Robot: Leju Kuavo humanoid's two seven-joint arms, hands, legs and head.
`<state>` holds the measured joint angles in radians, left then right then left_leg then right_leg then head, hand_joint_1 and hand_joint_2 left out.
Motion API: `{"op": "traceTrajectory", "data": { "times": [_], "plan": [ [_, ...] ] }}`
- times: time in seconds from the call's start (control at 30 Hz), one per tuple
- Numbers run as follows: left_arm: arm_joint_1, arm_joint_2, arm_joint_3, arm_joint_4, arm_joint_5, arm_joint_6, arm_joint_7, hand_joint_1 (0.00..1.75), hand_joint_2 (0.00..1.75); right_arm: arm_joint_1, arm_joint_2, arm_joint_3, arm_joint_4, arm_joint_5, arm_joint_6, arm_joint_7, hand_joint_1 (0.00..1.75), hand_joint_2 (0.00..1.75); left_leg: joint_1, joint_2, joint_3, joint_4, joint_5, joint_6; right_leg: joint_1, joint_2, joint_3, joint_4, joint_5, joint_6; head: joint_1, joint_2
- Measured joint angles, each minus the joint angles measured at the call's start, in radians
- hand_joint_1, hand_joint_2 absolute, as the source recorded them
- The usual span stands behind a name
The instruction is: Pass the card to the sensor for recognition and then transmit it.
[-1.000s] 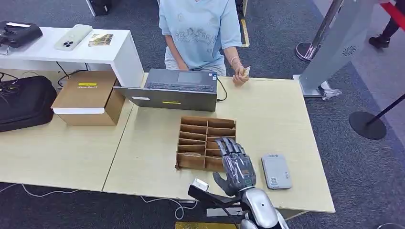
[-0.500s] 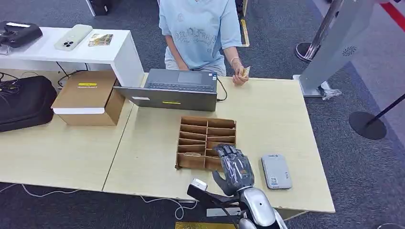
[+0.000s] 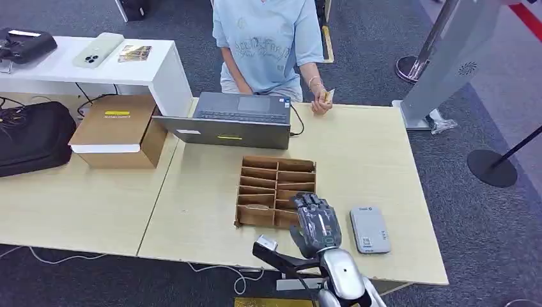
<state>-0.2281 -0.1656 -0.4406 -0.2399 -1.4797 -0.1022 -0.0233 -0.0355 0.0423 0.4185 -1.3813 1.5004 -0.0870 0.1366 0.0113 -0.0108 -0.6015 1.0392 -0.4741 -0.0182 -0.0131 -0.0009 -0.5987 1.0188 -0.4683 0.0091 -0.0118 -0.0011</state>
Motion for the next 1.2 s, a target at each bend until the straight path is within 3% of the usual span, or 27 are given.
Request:
{"op": "traceTrajectory", "data": {
  "times": [0.43,0.5,0.53,0.7,1.2],
  "plan": [
    [-0.001,-0.001,0.0,0.0,0.0,-0.002,0.0,0.0,0.0,-0.024,-0.004,-0.003,0.056,-0.004,-0.013,0.005,0.73,1.75,0.0,0.0,0.0,0.0,0.0,0.0,0.0,0.0,0.0,0.0,0.0,0.0,0.0,0.0],
    [-0.001,-0.001,0.0,0.0,0.0,-0.002,0.0,0.0,0.0,-0.028,-0.005,-0.006,0.065,-0.005,-0.018,0.005,0.79,1.75,0.0,0.0,0.0,0.0,0.0,0.0,0.0,0.0,0.0,0.0,0.0,0.0,0.0,0.0],
    [-0.001,-0.003,0.0,0.0,0.0,-0.003,0.0,0.0,0.0,-0.032,-0.005,-0.013,0.079,-0.015,-0.025,0.005,0.98,1.75,0.0,0.0,0.0,0.0,0.0,0.0,0.0,0.0,0.0,0.0,0.0,0.0,0.0,0.0],
    [-0.003,-0.008,0.0,0.0,0.002,-0.013,0.0,0.0,0.0,-0.047,-0.006,-0.02,0.093,-0.016,-0.038,0.003,1.36,1.75,0.0,0.0,0.0,0.0,0.0,0.0,0.0,0.0,0.0,0.0,0.0,0.0,0.0,0.0],
    [-0.007,-0.021,0.0,0.0,0.003,-0.019,0.003,0.0,0.0,-0.053,-0.006,-0.026,0.096,-0.018,-0.053,-0.003,1.54,1.75,0.0,0.0,0.001,0.0,0.0,0.0,0.0,0.0,0.0,0.0,0.0,0.0,0.0,0.0]
  ]
}}
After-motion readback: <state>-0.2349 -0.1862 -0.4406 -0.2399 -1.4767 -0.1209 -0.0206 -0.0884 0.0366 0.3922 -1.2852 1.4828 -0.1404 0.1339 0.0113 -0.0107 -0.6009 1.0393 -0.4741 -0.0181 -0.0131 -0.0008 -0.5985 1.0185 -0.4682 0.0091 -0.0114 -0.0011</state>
